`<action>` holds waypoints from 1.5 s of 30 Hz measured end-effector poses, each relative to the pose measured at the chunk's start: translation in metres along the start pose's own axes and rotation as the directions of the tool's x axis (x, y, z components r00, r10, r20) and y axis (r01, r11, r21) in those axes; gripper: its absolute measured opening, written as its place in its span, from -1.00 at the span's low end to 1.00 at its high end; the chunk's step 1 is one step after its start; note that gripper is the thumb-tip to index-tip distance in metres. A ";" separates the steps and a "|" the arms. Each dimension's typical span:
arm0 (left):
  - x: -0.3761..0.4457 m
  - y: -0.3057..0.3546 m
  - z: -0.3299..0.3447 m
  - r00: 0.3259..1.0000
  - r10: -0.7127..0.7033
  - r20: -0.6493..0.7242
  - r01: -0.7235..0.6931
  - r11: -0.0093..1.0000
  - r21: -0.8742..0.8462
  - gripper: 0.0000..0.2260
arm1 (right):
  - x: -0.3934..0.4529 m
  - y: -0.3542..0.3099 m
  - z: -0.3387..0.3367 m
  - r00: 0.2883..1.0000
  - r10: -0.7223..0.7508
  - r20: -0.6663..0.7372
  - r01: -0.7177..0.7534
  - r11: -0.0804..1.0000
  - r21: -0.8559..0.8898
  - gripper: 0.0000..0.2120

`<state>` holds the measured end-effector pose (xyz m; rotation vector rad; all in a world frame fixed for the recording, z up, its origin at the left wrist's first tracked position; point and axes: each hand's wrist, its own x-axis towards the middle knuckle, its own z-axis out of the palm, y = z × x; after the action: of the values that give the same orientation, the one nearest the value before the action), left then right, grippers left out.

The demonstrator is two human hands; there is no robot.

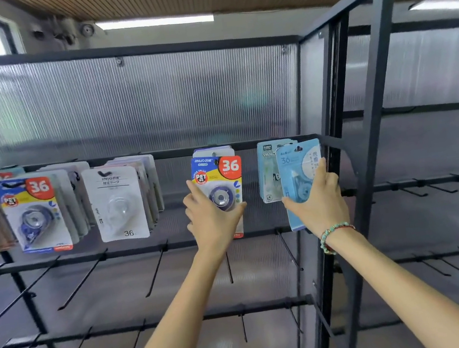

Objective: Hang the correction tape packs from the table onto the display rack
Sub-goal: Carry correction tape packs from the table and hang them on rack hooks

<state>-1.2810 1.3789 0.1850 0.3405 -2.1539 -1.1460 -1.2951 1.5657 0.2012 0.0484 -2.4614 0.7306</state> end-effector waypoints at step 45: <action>-0.011 -0.040 -0.010 0.987 0.159 0.031 -0.162 0.963 0.214 -0.13 | -0.013 -0.011 0.041 0.971 -0.174 0.165 0.174 0.985 0.011 -0.22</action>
<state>-1.2687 1.3545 0.1514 0.2478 -2.2778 -0.8279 -1.3032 1.5337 0.1712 0.3319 -2.5746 0.6684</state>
